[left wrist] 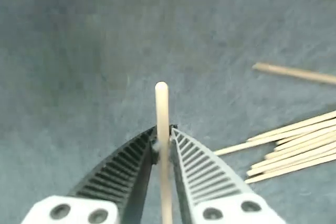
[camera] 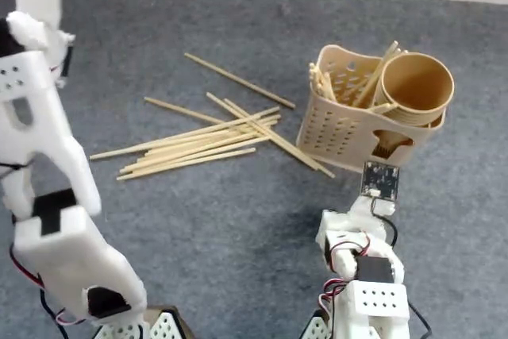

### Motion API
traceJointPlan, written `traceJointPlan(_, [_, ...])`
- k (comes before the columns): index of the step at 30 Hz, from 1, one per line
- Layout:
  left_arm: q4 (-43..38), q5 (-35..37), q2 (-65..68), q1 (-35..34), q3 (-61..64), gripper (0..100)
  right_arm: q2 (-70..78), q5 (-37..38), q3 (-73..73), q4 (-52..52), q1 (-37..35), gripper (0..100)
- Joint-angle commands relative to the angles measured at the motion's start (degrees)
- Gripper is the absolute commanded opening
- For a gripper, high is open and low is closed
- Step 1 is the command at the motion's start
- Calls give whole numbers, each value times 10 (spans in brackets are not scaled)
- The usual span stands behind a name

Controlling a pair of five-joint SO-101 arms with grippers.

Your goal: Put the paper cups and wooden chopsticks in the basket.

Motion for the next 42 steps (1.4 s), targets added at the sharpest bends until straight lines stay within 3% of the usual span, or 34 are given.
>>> traceJointPlan(1, [1, 53, -120, 72, 5, 5, -7, -4, 54, -11, -3, 6])
traceJointPlan(12, [-7, 157, -215, 237, 3, 5, -7, -4, 54, -11, -3, 6])
traceJointPlan(24, [-146, 258, -216, 364, 3, 5, -7, -4, 54, -11, -3, 6])
traceJointPlan(42, [-405, 259, -204, 552, 16, 5, -7, -4, 54, -11, -3, 6])
